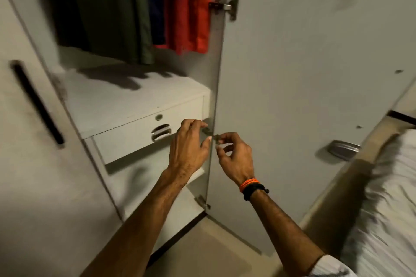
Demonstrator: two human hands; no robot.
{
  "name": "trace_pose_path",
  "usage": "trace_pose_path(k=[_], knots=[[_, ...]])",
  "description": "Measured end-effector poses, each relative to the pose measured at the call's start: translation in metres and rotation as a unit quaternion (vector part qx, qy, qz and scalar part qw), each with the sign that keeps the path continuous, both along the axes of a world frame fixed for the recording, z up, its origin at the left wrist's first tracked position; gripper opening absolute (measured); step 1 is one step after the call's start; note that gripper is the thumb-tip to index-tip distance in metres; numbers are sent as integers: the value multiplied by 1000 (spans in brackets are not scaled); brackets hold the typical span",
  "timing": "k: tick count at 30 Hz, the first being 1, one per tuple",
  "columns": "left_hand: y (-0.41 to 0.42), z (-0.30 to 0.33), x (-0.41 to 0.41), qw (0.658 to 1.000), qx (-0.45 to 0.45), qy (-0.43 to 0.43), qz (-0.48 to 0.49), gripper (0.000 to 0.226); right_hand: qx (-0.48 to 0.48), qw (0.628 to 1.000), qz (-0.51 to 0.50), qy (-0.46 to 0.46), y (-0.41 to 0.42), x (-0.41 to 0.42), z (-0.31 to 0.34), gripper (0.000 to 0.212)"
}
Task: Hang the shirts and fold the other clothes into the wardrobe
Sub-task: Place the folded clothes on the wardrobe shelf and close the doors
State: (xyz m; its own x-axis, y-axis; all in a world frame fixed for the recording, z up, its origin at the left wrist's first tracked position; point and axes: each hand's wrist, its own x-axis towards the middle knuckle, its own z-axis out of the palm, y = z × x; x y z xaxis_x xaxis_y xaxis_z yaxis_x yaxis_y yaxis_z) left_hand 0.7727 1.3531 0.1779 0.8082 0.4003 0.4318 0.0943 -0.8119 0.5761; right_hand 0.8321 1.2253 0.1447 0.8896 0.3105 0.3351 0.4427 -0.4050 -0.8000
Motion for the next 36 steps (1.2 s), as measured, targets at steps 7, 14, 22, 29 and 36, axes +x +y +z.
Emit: trace_pose_path(k=[7,14,22,29,36], knots=[[-130,11,73,986,11,-15,-168,39,-12,977,-211,-32,-143,32,9,25],[-245,31,126,972,58,-31,-226,40,18,942,-326,-82,-256,75,21,26],[-326,52,177,987,70,-56,-135,57,-39,973,-227,0,-312,155,27,75],[-355,59,192,992,82,-68,-62,69,-39,993,-89,69,-327,185,31,69],[-350,60,174,969,91,-229,32,83,15,994,-76,-75,-319,138,19,31]])
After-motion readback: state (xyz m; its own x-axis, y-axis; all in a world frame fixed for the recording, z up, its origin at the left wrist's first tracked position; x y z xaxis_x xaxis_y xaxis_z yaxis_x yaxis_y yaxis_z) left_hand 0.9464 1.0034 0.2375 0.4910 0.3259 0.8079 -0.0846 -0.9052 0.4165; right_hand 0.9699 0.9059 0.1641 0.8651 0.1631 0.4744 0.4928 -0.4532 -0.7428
